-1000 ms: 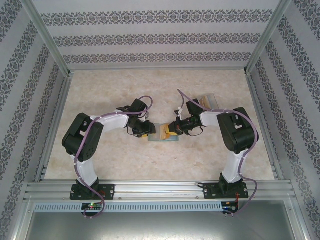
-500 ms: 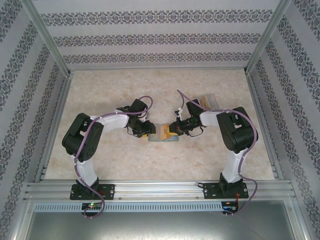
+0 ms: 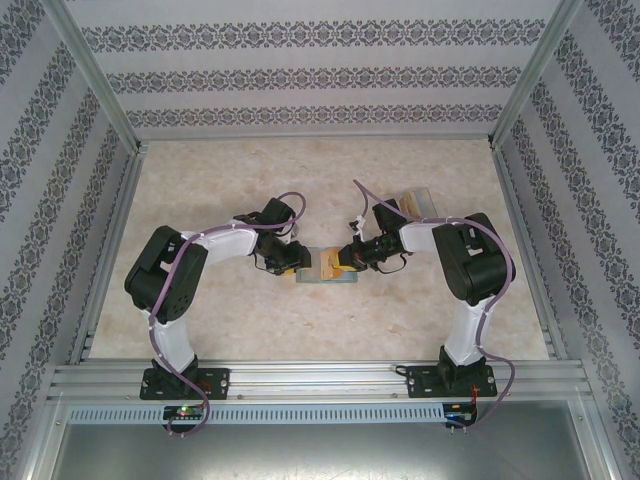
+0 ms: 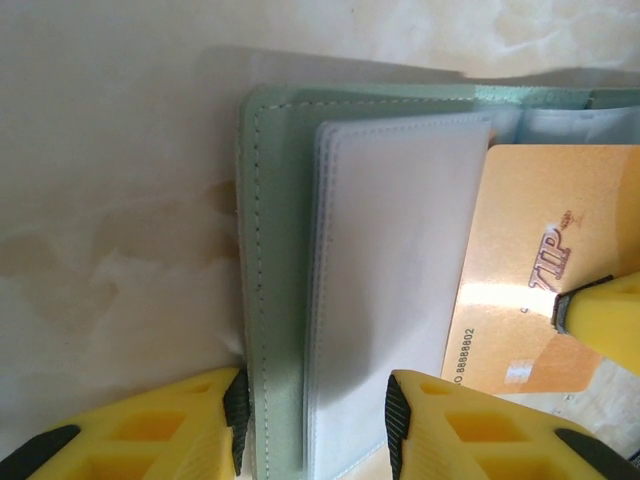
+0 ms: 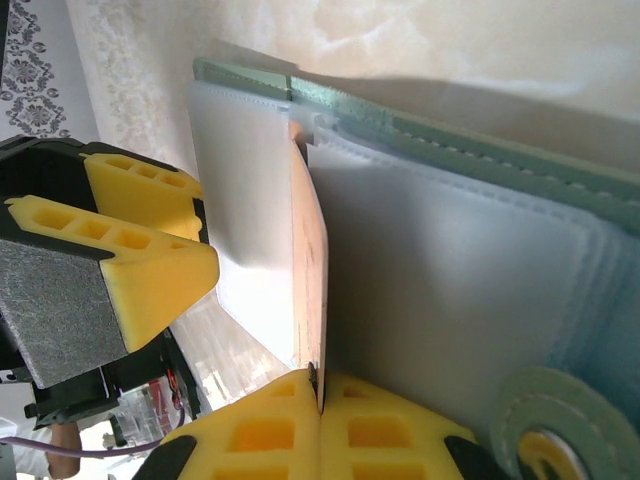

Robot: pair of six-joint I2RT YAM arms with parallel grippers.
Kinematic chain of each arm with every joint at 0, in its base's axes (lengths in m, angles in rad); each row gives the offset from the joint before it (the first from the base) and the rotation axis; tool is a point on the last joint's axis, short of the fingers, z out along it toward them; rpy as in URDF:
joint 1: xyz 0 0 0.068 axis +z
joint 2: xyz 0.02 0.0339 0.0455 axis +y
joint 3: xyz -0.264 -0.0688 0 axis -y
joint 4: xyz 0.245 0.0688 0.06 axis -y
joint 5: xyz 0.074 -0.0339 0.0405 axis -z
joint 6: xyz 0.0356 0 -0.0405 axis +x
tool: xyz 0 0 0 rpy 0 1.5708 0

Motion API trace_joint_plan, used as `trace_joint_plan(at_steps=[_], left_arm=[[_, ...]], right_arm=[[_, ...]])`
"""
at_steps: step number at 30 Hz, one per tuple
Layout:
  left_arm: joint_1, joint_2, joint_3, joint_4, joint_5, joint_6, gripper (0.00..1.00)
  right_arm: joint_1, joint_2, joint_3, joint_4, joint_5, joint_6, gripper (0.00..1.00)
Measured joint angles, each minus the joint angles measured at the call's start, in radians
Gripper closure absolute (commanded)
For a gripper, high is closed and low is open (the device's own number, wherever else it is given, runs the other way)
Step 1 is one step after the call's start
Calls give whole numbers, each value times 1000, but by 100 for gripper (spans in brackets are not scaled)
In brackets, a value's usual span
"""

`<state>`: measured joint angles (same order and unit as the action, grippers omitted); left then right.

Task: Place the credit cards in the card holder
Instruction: Insert the credit card into the card slot.

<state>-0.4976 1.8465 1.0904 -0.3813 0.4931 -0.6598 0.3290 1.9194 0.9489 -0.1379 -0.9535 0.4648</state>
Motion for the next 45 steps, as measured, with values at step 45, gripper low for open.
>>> trace_joint_plan(at_steps=[45], left_arm=[[0,2,0,1,3,-14,58]], right_arm=[[121,-57,-56,228,156,219,89]])
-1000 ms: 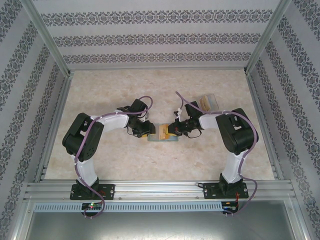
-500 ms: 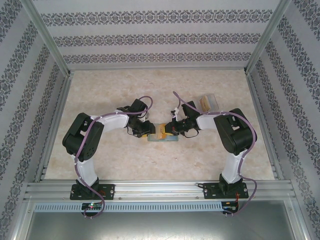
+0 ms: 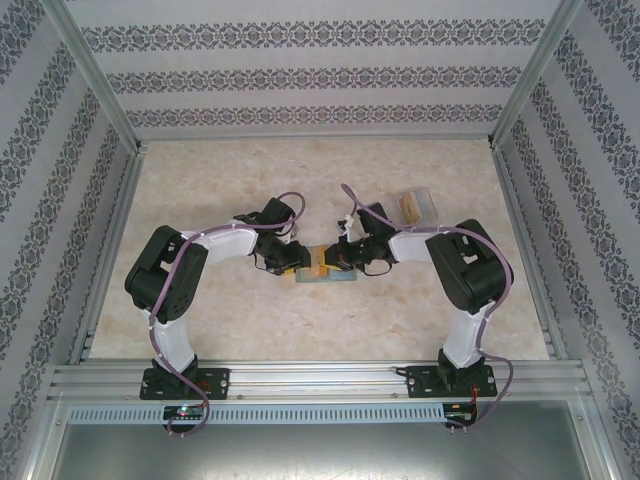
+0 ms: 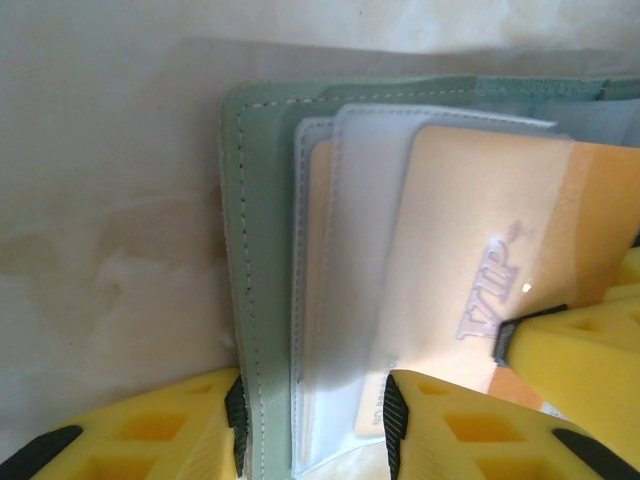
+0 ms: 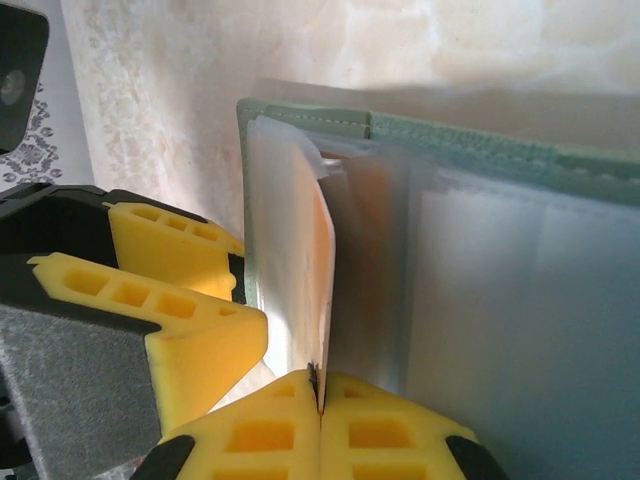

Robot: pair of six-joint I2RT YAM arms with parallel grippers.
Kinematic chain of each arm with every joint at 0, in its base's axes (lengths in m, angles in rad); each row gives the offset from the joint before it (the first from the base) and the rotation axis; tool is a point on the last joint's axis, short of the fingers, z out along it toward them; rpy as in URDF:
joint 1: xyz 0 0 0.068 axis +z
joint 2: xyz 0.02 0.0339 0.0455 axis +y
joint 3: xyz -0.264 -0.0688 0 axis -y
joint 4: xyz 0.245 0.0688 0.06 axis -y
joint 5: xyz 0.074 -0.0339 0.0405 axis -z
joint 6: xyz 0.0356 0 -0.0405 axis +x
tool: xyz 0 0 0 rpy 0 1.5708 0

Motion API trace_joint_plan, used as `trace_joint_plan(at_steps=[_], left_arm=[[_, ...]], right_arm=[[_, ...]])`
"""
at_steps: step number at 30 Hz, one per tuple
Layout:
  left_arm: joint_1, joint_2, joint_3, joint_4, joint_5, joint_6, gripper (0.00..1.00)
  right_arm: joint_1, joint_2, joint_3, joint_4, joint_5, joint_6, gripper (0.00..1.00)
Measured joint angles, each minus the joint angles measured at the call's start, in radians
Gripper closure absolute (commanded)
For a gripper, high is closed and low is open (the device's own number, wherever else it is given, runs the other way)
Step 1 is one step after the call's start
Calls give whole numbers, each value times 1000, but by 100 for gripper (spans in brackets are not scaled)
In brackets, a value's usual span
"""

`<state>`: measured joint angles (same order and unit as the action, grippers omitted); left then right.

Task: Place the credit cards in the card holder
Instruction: Insert the credit card into the card slot.

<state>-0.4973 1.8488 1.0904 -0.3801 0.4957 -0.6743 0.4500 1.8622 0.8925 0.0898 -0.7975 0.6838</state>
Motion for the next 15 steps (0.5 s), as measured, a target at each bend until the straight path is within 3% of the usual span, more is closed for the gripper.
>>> trace_joint_plan(at_steps=[9,15], left_arm=[[1,0,-1,2,-2,-9,58],[2,-2,-11,14,1,-16,58]], right_arm=[[0,-48,-23,-50,83,-7,75],[0,-84,-26,-84,122,-14,77]])
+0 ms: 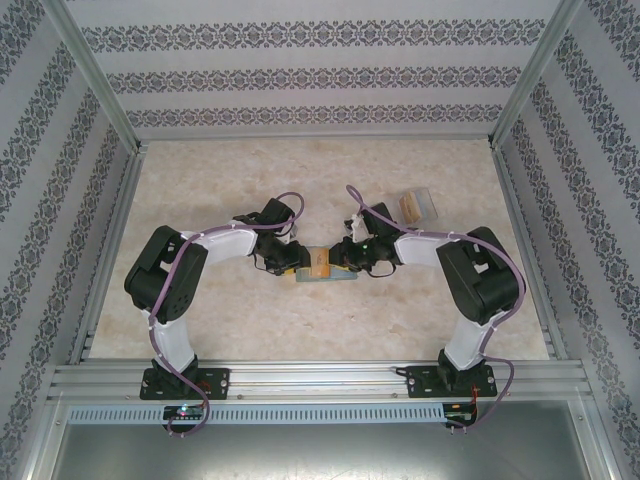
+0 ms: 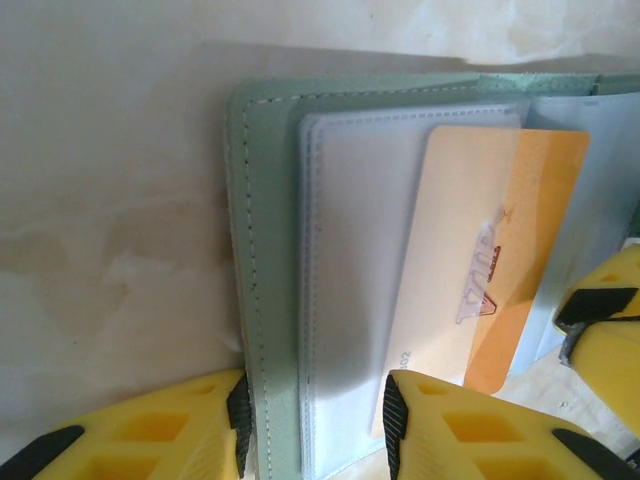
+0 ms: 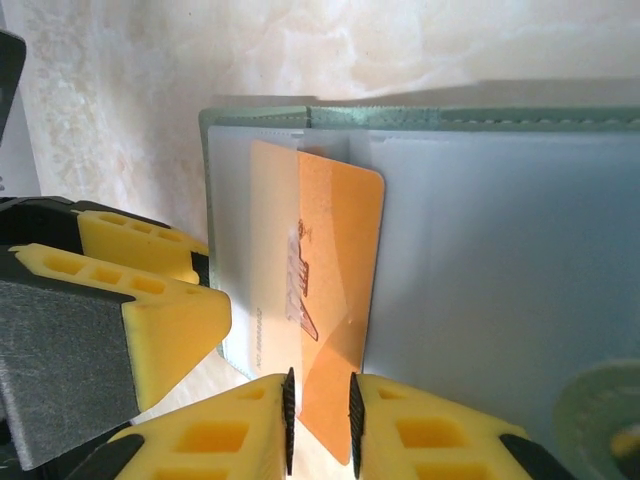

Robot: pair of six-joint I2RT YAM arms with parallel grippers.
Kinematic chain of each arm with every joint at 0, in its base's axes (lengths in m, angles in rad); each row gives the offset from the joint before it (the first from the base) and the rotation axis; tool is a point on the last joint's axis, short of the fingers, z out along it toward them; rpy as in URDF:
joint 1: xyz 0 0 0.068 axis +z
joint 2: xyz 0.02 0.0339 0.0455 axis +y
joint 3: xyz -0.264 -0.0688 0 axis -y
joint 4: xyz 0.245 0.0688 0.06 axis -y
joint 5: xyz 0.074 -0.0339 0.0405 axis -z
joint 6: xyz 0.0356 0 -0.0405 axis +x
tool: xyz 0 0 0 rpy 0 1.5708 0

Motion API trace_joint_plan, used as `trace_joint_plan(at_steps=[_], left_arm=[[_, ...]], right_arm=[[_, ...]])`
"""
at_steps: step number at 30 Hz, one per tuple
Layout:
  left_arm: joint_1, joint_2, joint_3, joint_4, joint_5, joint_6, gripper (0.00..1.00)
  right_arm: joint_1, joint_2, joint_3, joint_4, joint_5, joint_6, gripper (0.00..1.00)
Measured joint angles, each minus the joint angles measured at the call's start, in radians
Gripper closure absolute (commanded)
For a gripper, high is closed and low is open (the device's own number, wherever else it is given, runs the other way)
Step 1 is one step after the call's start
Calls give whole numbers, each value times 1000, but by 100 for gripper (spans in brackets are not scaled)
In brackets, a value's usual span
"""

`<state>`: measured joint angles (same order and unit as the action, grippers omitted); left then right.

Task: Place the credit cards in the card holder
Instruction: Insert the credit card into the card slot.

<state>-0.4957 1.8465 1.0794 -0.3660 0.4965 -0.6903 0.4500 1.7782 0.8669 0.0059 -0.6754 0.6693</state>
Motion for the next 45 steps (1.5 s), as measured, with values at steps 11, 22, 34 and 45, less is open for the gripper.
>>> trace_joint_plan(at_steps=[11,22,34,45], left_arm=[[0,-9,-18,23,0,0,58],[25,-34,-83,119,51,-45,61],[66,-31,-123,185,139,-96,63],[72,-31,-127,196,158,-97,59]], right_arm=[[37,2,0,-18,44,-13,74],[62,19,14,-32,94,-12,84],[96,72,81,-51,101,-14,93],[105,81,100,-68,107,-37,80]])
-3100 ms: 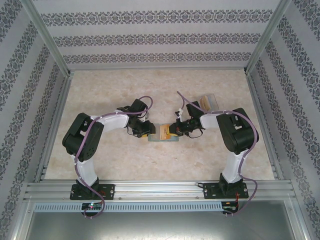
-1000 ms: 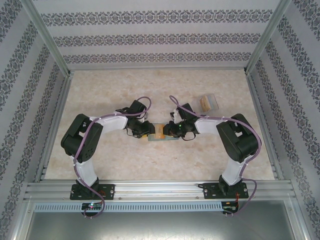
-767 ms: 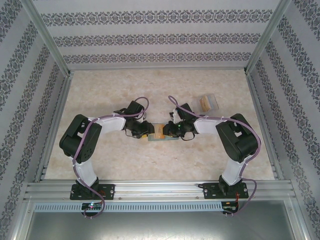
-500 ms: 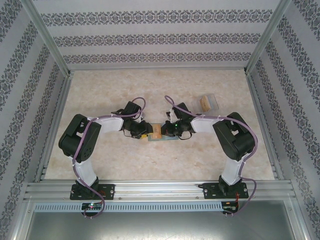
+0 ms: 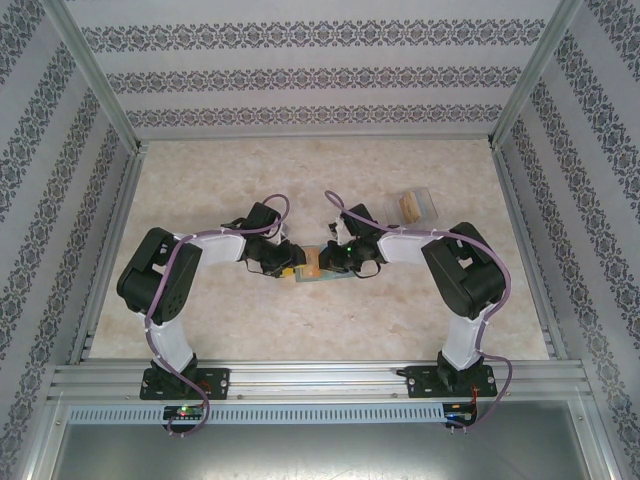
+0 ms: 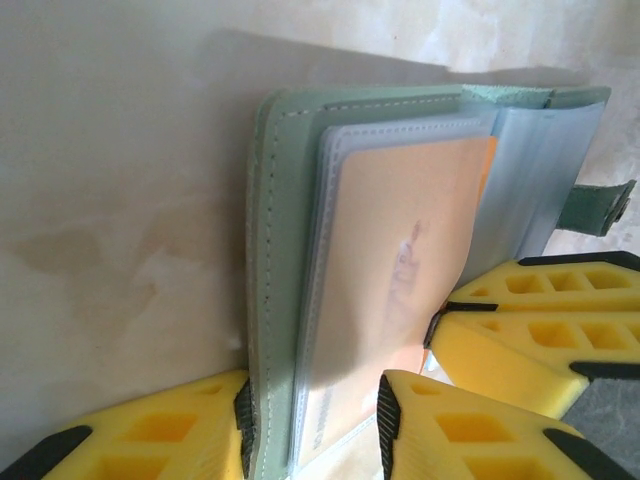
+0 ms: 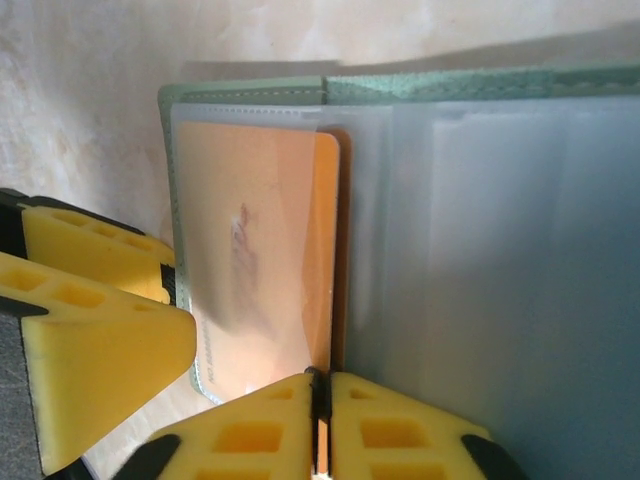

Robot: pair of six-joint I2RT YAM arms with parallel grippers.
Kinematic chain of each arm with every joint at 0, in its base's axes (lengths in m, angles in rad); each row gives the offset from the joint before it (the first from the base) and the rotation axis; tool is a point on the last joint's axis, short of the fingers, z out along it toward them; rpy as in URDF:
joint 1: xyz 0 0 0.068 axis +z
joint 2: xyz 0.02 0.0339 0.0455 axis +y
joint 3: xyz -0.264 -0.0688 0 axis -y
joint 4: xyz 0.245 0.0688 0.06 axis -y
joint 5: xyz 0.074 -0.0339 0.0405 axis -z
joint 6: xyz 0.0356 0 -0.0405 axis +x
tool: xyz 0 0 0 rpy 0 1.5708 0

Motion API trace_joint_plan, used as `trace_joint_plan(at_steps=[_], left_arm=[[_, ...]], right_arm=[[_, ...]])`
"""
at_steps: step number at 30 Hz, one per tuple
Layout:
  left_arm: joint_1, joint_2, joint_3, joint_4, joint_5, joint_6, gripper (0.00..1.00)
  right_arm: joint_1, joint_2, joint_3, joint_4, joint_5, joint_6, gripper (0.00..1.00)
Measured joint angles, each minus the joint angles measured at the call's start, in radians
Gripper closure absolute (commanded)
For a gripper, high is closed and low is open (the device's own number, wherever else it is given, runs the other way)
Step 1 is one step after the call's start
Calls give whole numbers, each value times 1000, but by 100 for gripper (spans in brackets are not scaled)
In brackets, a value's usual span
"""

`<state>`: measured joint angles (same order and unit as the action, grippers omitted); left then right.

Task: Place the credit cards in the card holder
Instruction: Insert the credit card into the card slot.

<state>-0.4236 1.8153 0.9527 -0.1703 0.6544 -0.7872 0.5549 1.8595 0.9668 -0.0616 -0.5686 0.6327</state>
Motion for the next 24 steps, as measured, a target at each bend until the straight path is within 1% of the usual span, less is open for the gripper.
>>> trace_joint_plan(at_steps=[3,7,10,13,14,16,20,24], left_arm=[[5,0,0,3,8,0,55],[18,-7,-5,7,23,0,50],[34,-21,-6,-4,15,2,45],[47,-43,-8,-16,-6,4,44],[49,-50,-8,-18,-12,5,43],[52,-55,-8,-23,-21,6,43],[52,-55,-10,-27,-37,10,43],[53,-47,-10,-27,-38,16,43]], right_arm=[[5,-18,0,-7,6,-17,75],[2,-97,-12,-36,45,-53,75],[-3,-206,-38,-71,105,-76,67],[-5,-318,-41,-119,201,-113,52],[-7,-349,-41,-134,239,-130,50],[-9,-379,-40,-157,303,-153,49],[-6,-359,-40,-203,409,-181,48],[6,-291,-39,-219,465,-183,45]])
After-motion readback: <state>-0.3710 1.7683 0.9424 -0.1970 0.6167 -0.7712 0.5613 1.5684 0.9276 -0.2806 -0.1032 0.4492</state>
